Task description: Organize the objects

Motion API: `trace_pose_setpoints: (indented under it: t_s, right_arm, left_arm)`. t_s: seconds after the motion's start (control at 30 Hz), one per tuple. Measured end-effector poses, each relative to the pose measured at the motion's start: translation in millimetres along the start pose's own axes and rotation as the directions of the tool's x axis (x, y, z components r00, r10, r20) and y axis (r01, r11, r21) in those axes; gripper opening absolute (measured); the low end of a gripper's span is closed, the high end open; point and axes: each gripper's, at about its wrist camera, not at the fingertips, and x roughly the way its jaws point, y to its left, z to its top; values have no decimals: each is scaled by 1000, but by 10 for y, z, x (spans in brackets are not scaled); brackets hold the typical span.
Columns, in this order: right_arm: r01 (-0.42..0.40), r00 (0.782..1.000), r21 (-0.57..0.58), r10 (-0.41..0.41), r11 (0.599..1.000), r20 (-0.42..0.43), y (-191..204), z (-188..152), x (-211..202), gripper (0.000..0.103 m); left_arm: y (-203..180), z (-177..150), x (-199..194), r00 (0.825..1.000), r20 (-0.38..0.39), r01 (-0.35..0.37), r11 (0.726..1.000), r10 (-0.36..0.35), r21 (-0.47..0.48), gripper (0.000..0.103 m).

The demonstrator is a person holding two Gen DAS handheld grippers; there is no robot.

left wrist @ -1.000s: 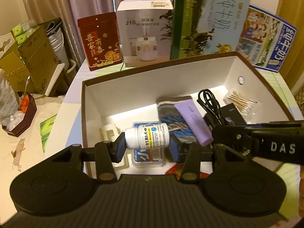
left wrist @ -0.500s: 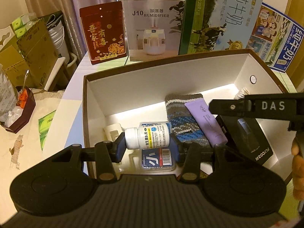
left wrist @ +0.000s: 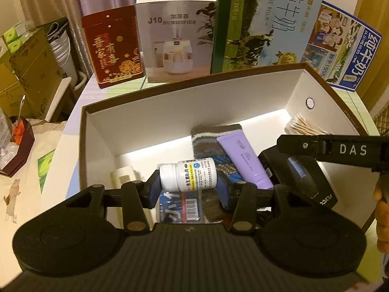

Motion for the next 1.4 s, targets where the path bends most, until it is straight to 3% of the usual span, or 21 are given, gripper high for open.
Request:
trace_pose_setpoints:
  t_s: [0.37, 0.43, 0.5, 0.77, 1.07, 1.4]
  right_arm:
    - [33, 999, 2, -33, 999, 32, -86, 54, -83, 60]
    - [42, 998, -9, -42, 999, 39, -81, 62, -108, 66]
    - [50, 998, -22, -49, 999, 48, -75, 61, -141, 72]
    - [66, 996, -47, -62, 997, 67, -102, -40, -395, 100]
    - [97, 994, -142, -88, 985, 70, -55, -395, -793, 101]
    - [81, 995, -133, -72, 988, 70, -88, -795, -1273, 101]
  left_arm:
    - [-91, 122, 153, 999, 18, 40, 999, -40, 12, 42]
    - [-91, 138, 155, 998, 21, 55, 998, -55, 13, 50]
    - [-91, 138, 136, 998, 27, 57, 998, -57, 15, 66]
    - [13, 43, -87, 998, 31, 60, 998, -59, -35, 83]
    - [47, -251, -504, 998, 17, 55, 994, -54, -95, 92]
    - [-223, -690, -1033, 998, 50, 27, 994, -22, -103, 100]
